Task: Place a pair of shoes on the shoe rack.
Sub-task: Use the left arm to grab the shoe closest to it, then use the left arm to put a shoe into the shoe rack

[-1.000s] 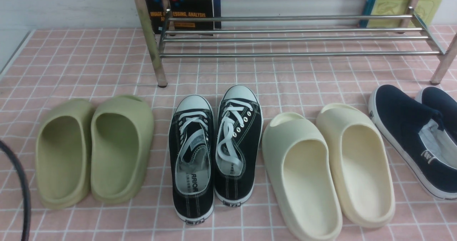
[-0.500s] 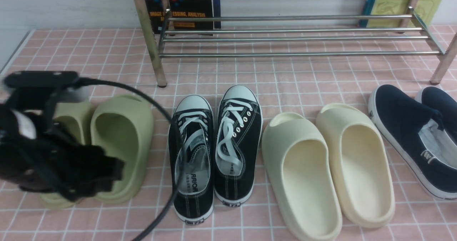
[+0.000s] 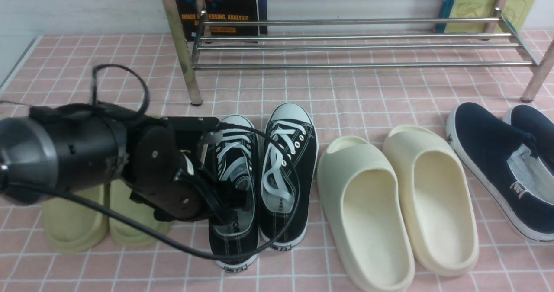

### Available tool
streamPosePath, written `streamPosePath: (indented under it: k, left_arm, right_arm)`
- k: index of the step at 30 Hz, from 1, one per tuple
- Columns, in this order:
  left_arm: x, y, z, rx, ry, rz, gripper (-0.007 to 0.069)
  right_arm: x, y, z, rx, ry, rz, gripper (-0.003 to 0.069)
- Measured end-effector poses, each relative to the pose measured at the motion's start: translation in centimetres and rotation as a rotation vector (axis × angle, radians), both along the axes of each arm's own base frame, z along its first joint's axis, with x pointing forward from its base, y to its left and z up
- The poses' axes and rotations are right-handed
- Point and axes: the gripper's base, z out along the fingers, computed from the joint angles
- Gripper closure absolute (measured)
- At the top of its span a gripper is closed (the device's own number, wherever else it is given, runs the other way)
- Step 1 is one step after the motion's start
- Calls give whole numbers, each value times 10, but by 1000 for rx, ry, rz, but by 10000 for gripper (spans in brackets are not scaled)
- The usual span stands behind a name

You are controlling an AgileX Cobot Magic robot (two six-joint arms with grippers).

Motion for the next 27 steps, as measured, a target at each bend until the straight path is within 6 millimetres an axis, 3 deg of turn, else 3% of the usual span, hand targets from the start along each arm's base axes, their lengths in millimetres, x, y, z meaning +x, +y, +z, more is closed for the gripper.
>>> streamPosePath:
  k: [2,7,18,22,27]
  left_arm:
    - [6,-3,-10,1,2,1,376]
    - [13,-6,2,3,9,7,592]
    - [39,-14,112,-81,-180,14,609]
    - [56,-6,137,-139,-258,62,609]
    - [82,11,143,-174,-302,141,609]
  right_arm:
    - [0,0,0,0,0,0,419]
    - [0,0,0,0,0,0,419]
    - [0,0,0,0,0,0,419]
    - [0,0,0,0,0,0,419]
    - [0,0,0,0,0,0,419]
